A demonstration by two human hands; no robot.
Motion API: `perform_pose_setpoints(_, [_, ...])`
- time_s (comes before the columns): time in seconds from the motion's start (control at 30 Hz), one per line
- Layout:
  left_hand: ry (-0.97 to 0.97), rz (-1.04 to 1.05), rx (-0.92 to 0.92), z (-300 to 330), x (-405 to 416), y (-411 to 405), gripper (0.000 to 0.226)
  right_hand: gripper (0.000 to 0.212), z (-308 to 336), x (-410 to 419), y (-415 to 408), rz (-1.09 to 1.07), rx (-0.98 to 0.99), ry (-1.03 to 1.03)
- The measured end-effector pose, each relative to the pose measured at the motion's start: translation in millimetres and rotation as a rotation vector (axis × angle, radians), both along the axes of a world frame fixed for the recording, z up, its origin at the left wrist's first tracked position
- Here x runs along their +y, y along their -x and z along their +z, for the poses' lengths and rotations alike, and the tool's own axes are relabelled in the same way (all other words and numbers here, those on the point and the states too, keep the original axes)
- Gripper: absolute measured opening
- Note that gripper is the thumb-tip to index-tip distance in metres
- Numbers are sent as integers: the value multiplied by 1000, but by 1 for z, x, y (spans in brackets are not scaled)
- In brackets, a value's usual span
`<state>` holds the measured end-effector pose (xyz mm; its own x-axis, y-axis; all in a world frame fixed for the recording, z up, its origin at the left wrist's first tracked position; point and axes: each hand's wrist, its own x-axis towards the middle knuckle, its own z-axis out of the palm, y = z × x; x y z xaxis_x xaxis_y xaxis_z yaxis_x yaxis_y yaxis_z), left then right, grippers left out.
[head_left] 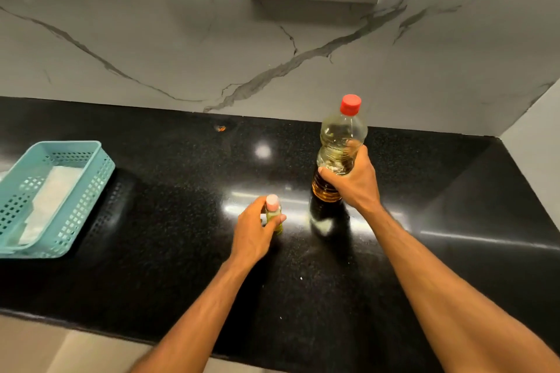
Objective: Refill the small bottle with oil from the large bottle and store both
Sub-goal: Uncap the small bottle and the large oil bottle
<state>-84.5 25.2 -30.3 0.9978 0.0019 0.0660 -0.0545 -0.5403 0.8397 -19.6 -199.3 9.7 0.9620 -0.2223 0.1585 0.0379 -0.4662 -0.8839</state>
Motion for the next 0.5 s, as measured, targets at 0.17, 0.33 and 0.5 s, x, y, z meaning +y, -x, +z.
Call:
perform_pose_setpoints(0.17, [38,21,39,-5,15,41,28,70,-1,-2,56,51,-15,9])
perform_pose_setpoints(0.33, [9,14,46,-3,30,59,28,74,2,-8,110,83,13,19])
perform_pose_setpoints(0.5, [-23,-14,52,3,48,66,30,81,4,-9,158,107,23,0])
